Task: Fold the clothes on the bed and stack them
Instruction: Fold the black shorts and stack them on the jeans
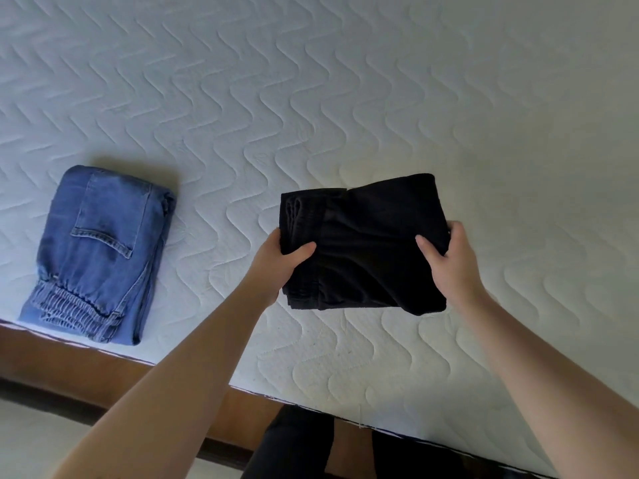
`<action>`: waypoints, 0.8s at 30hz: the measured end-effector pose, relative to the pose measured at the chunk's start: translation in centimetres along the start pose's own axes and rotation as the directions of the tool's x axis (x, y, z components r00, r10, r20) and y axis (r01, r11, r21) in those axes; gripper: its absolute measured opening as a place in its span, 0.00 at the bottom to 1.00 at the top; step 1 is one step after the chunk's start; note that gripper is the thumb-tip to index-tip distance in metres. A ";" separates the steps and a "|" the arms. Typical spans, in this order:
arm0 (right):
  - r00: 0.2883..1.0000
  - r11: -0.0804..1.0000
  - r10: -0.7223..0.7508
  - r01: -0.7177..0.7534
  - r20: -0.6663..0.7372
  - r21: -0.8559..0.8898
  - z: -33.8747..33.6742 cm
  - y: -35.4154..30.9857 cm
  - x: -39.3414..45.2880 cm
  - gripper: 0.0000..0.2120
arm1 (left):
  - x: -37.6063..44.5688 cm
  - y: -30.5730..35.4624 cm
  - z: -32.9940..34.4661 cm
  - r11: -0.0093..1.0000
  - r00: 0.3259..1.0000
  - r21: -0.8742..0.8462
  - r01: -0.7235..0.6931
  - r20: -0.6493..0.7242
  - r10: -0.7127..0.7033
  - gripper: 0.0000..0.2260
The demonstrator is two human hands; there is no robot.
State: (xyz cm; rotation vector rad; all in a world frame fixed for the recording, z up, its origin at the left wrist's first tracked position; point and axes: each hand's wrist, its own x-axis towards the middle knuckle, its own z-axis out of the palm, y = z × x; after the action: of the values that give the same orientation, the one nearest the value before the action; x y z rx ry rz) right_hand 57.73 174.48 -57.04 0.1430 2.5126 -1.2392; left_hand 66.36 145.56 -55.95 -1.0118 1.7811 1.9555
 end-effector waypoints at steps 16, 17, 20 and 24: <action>0.979 0.975 -0.137 0.107 0.150 0.193 -5.4 -16.4 -16.9 0.19 | -21.8 7.1 -9.3 0.983 0.992 -0.135 -0.127 -0.022 0.125 0.25; 0.976 0.975 -0.140 0.108 0.164 0.193 -5.6 -16.9 -17.5 0.20 | -22.9 7.2 -9.5 0.982 0.992 -0.140 -0.129 -0.037 0.125 0.26; 0.965 0.974 -0.171 0.136 0.200 0.181 -6.1 -18.1 -18.9 0.20 | -25.9 7.3 -9.8 0.976 0.984 -0.141 -0.165 -0.095 0.153 0.26; 0.935 0.962 -0.222 0.164 0.275 0.217 -7.1 -18.9 -19.8 0.21 | -29.6 6.5 -9.0 0.968 0.972 -0.163 -0.192 -0.167 0.164 0.24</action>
State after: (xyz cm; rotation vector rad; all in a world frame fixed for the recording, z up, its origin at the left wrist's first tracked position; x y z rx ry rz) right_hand 70.09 169.62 -32.10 -0.2378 2.1871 -1.4569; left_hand 85.57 142.57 -31.03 -1.1195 1.8612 2.2364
